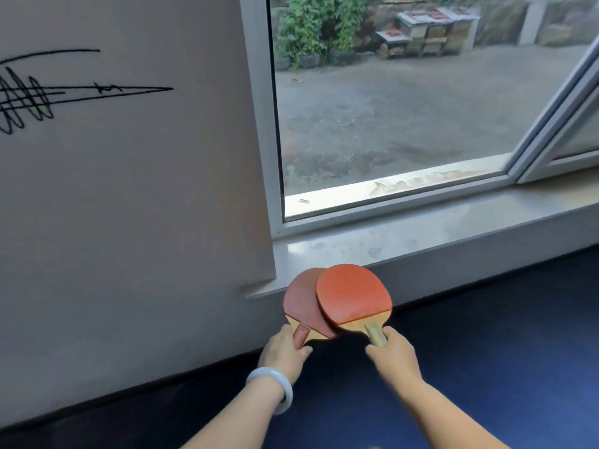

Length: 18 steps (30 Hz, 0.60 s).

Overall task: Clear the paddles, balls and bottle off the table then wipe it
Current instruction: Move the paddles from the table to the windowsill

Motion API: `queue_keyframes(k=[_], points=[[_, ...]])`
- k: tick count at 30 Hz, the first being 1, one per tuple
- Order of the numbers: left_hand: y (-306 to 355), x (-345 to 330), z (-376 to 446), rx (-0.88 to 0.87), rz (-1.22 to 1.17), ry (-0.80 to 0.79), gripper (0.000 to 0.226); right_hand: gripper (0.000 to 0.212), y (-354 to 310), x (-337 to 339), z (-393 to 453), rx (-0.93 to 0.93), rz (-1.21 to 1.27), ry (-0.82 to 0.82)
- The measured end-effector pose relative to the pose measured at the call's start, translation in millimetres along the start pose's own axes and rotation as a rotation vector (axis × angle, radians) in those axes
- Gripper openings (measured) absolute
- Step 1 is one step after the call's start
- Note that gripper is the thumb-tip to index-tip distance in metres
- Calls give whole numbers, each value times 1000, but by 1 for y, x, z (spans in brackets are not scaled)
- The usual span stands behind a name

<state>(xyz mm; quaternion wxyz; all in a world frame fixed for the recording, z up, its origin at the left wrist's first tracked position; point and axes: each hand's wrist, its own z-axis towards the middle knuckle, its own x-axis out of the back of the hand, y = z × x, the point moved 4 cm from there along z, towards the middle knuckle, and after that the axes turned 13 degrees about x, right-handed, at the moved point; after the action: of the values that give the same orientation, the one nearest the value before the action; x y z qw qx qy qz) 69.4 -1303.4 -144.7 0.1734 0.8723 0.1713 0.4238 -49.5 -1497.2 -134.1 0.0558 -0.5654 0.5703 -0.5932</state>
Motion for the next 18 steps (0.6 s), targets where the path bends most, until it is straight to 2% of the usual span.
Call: queue_keyframes(k=[10, 18], points=[[69, -15, 76, 132, -141, -68, 23, 9, -18, -2, 119, 51, -23, -155], [99, -33, 140, 259, -226, -37, 23, 17, -9, -19, 207, 110, -71, -289]])
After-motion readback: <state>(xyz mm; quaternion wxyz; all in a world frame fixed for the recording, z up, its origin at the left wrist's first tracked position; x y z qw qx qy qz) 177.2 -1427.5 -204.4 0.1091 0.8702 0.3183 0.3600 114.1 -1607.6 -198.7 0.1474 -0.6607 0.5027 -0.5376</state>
